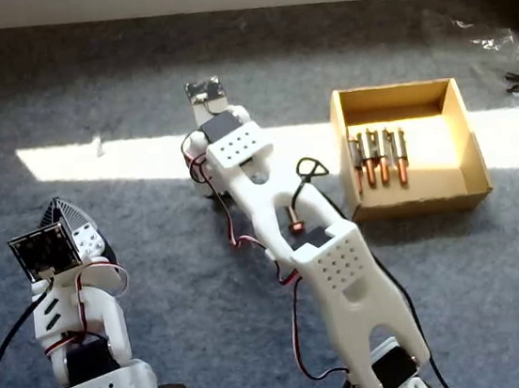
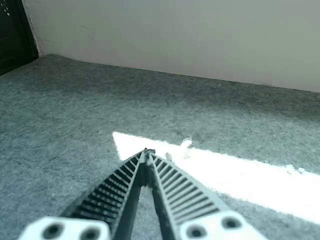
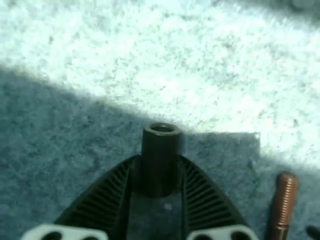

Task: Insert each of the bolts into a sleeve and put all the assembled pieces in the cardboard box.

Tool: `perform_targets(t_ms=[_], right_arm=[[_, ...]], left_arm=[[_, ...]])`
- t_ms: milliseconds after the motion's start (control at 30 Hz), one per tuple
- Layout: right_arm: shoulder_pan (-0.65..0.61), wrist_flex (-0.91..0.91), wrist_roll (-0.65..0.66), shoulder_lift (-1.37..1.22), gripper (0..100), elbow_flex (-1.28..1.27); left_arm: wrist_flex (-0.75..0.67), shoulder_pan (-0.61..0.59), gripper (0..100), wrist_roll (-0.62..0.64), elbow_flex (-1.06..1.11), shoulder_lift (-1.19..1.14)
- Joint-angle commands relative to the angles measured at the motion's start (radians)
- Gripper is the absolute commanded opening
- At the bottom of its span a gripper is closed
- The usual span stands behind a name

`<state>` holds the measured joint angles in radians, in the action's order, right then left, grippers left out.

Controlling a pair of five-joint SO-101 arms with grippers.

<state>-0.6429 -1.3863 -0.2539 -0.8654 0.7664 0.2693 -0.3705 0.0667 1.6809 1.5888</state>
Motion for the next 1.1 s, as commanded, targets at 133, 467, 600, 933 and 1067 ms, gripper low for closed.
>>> perform_targets(t_ms=[133,467,600,933,1067], right_arm=[[-0.002,0.010,0.014,0.010,6.2,0.048],[-0.030,-0.114,0.091,0.012,0.5,0.051],[-0.045,-0.213,0.135,0.012,0.5,0.048],[-0.079,-0.344,0.276,0.019,0.5,0.048],[-0.102,-0.369,0.305,0.019,0.5,0.045]], left_arm=[[-0.015,0.038,1,-0.008,0.024,0.013],[-0.015,0.036,1,-0.008,0.024,0.013],[-0.015,0.033,1,-0.008,0.024,0.015],[-0.018,0.004,1,-0.006,0.024,0.015],[-0.020,-0.050,1,-0.003,0.024,0.015]])
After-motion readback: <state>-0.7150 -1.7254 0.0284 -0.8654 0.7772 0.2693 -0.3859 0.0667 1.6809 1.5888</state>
